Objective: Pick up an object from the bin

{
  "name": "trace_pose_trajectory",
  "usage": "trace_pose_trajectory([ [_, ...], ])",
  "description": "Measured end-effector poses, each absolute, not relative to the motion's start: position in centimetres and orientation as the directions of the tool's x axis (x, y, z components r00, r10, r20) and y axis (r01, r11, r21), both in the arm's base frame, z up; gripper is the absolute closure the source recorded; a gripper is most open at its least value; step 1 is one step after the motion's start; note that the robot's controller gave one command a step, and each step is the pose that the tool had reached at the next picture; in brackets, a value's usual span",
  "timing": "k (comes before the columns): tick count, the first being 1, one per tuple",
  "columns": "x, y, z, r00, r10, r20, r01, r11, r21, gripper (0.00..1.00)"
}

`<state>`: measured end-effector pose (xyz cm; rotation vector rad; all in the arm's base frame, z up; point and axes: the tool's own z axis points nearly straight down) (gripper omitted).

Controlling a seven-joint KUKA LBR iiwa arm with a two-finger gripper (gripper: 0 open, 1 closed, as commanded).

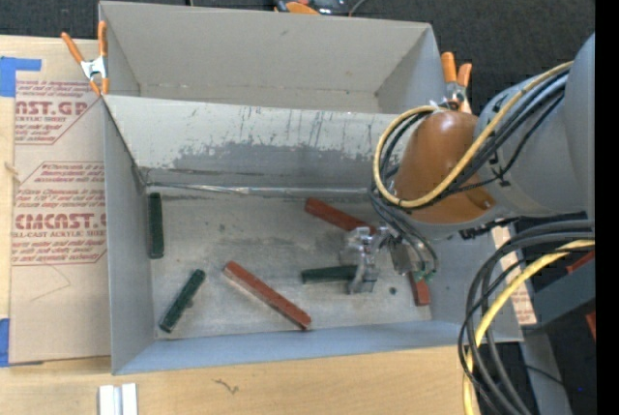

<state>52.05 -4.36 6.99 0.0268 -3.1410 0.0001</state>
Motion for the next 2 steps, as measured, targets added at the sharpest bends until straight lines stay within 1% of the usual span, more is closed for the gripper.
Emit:
trace_pose_trajectory([
  [1, 52.8, -0.9, 19.1, -0.998, -0.056, -0.009, -0.056, 0.998, 0.0, 1.0],
  [2, 54.6, -2.0, 25.7, -0.997, -0.082, -0.011, -0.082, 0.997, -0.002, 1.0],
])
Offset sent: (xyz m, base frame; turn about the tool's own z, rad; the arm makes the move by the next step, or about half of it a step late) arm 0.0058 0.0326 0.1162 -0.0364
